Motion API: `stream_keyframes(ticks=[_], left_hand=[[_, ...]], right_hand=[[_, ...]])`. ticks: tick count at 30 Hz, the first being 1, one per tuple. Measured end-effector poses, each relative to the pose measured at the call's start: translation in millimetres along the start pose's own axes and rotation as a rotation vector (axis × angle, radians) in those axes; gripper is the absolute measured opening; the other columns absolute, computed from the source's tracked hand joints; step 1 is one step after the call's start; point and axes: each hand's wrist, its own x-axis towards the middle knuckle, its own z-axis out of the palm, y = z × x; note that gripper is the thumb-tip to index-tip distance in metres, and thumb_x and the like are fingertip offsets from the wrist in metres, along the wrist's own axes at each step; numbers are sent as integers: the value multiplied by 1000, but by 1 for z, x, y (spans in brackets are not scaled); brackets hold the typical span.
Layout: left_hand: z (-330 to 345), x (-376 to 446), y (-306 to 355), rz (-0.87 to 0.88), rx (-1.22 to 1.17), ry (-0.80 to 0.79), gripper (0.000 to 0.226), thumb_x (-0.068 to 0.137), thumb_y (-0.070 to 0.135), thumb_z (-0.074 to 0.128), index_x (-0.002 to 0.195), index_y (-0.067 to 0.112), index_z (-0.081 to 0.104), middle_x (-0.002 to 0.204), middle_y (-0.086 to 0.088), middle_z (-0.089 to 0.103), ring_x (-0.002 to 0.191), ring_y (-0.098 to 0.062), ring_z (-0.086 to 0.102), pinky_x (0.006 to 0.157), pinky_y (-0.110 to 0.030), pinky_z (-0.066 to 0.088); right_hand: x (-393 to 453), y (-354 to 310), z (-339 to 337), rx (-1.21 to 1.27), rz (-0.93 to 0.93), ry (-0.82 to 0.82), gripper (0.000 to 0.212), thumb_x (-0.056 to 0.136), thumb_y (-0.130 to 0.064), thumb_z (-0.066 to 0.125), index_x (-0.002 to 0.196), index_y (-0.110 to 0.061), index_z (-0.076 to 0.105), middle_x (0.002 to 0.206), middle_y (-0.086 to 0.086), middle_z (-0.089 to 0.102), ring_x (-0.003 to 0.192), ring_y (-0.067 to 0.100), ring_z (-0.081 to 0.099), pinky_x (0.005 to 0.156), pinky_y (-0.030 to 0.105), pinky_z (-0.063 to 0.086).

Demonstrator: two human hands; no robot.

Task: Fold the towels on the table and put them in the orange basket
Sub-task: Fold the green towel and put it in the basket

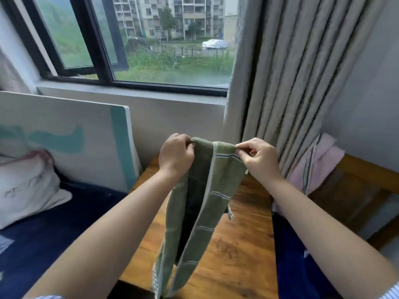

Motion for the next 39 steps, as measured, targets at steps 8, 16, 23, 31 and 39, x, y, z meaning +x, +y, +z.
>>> stream_keyframes(ticks=[8, 16, 23, 31, 39], left_hand=[[-2, 1, -117, -182, 210, -90, 24, 91, 17, 49, 106, 6, 64, 109, -11, 59, 105, -26, 53, 81, -29, 39], [70, 30, -191, -192, 294, -389, 25, 92, 19, 48, 110, 10, 64, 109, -6, 60, 105, -23, 54, 85, -28, 41], [118, 23, -240, -264, 198, -525, 26, 90, 16, 54, 112, 6, 65, 109, -10, 65, 104, -23, 57, 79, -19, 33], [161, -33, -298, -445, 185, -726, 29, 91, 23, 54, 115, 10, 63, 116, -7, 63, 109, -22, 56, 89, -29, 42], [155, -54, -328, -177, 61, -815, 29, 96, 22, 42, 107, 10, 66, 106, -6, 69, 101, -23, 59, 72, -25, 36]], right_hand=[[-1, 34, 103, 145, 283, -141, 10, 83, -6, 62, 73, -7, 64, 76, 8, 58, 69, 13, 51, 59, 14, 38], [-9, 93, 201, -13, 377, -653, 17, 84, -13, 61, 100, -7, 66, 90, 1, 61, 82, 12, 53, 75, 22, 42], [-46, 123, 277, -60, 389, -866, 37, 85, -28, 61, 121, -19, 57, 102, 8, 58, 90, 19, 52, 72, 22, 33], [-115, 141, 320, -228, 589, -821, 28, 85, -35, 59, 93, -8, 64, 88, 8, 59, 90, 25, 56, 62, 25, 26], [-146, 128, 336, -244, 751, -587, 18, 84, -11, 60, 95, -1, 69, 98, 15, 68, 96, 28, 58, 69, 22, 29]])
